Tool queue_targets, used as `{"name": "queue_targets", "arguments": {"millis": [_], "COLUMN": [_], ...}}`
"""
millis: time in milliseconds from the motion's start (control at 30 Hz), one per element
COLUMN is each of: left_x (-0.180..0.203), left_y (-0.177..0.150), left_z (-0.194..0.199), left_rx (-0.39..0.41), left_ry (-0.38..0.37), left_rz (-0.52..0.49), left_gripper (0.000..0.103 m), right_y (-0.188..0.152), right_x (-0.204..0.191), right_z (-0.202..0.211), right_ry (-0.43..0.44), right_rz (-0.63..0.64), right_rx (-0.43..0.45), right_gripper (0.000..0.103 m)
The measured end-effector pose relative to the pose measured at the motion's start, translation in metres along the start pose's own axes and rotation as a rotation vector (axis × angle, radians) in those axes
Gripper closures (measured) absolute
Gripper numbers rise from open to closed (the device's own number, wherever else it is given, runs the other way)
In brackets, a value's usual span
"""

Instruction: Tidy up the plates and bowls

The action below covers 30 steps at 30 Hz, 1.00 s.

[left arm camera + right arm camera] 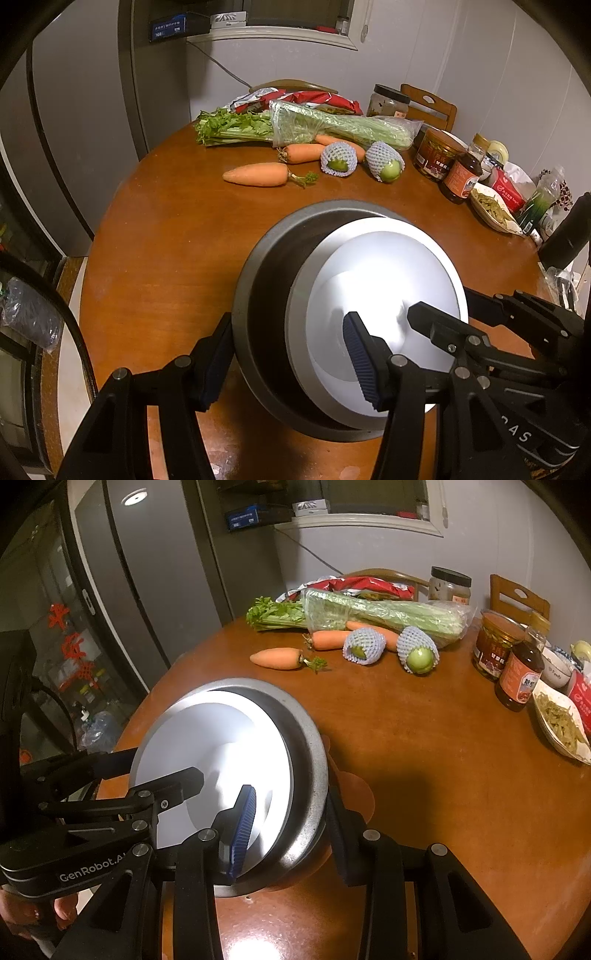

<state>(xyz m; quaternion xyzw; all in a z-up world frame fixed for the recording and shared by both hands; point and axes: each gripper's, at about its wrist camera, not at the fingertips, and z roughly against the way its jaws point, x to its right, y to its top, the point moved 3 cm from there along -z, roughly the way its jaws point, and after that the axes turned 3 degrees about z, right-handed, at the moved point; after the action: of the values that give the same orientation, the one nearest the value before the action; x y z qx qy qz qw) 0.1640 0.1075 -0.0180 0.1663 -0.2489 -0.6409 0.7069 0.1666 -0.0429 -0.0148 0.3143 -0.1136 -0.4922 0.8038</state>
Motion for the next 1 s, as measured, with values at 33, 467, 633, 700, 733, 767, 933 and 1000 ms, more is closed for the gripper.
{"name": "queue_targets", "arguments": {"millis": [33, 467, 633, 700, 733, 767, 933, 1000], "left_x": [0.0006, -0.0022, -0.0018, -0.0014, -0.0009, -0.0009, -0.0008, -0.0015], "left_y": [-0.0004, -0.003, -0.0031, -0.0034, -0.0034, -0.0035, -0.0043, -0.0041], "left_z": [-0.0001, -0.0045, -0.005, -0.0044, -0.004, -0.0037, -0.0022, -0.0023], "left_rx": [0.0, -0.015, -0.018, -0.017, -0.016, -0.014, -0.014, -0.013], "left_ry": [0.004, 0.003, 0.001, 0.001, 0.002, 0.002, 0.004, 0.005], "left_rz": [-0.006, -0.013, -0.012, -0.014, -0.015, -0.015, -0.013, -0.011], "left_gripper": [0.045, 0.045, 0.045, 0.045, 0.045, 0.045, 0.045, 0.045], "right_y": [0.0001, 0.0015, 0.0008, -0.0001, -0.0002, -0.0003, 0.0007, 0.0008], "right_x": [-0.0007, -0.0033, -0.0025, -0.0022, -0.0018, -0.0015, 0.001, 0.0001], "right_z": [-0.0002, -0.0041, -0.0053, -0.0056, -0.0056, -0.0056, -0.0052, -0.0047], "right_ry": [-0.003, -0.017, -0.016, -0.015, -0.014, -0.012, 0.006, 0.004], "right_rz": [0.004, 0.022, 0.02, 0.016, 0.013, 0.01, -0.015, -0.012], "right_rx": [0.0, -0.005, -0.009, -0.012, -0.014, -0.016, -0.014, -0.011], "right_gripper": [0.064, 0.063, 0.062, 0.062, 0.062, 0.062, 0.061, 0.061]}}
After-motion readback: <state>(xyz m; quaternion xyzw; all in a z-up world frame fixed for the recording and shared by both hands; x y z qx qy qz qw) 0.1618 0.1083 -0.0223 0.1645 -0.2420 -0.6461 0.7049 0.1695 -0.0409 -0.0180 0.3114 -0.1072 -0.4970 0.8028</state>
